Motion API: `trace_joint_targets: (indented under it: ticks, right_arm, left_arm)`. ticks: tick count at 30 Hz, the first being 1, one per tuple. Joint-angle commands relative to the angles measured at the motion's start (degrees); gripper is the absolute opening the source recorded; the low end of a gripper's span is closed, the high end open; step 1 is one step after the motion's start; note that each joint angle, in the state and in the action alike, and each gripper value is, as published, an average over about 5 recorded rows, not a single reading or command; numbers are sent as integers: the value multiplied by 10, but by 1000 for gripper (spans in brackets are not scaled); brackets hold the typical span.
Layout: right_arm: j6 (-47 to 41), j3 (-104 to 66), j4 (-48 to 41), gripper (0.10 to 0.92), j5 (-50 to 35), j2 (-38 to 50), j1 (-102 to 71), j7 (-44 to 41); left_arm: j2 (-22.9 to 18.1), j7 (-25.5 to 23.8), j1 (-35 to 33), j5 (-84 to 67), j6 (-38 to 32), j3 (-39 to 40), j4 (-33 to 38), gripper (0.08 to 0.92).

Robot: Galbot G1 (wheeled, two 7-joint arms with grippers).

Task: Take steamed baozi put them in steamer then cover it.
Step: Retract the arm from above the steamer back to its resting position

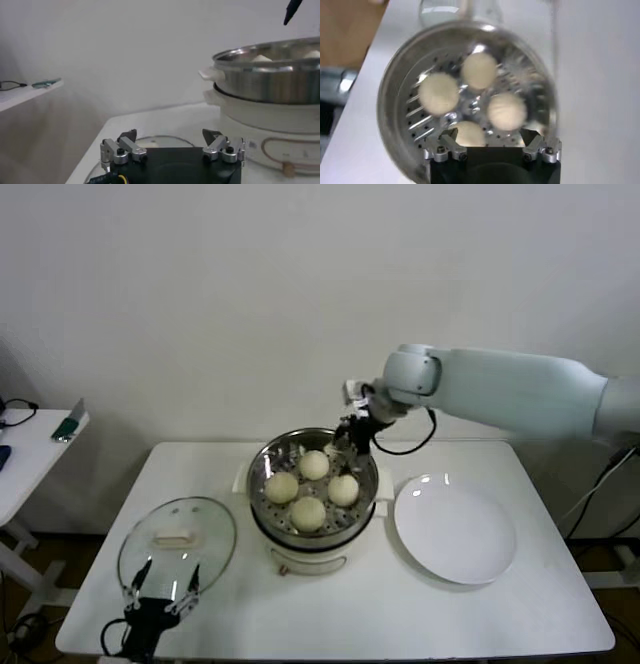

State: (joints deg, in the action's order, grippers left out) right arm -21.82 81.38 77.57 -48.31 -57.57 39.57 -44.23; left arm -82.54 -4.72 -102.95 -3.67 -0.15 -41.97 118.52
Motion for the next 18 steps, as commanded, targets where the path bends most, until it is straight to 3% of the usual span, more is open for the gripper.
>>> trace_joint_targets:
  ticks: [1, 5, 9, 14, 18]
  right_arm:
    - [38, -370, 34, 823, -75, 186, -248, 332]
    - [96, -591, 59, 823, -37, 247, -482, 434]
    - [163, -827, 104, 823, 30, 276, -759, 425]
    - [246, -1107, 153, 823, 92, 218, -1071, 376]
    - [322, -1205, 169, 823, 118, 138, -1211, 341]
  left_arm:
    - [9, 6, 35, -70, -63, -9, 3, 823]
    - [31, -1, 45, -23, -68, -11, 0, 823]
    - [55, -6, 47, 28, -84, -14, -12, 823]
    - [51, -3, 79, 71, -117, -20, -39, 823]
    - [43, 0, 97, 49, -125, -15, -51, 823]
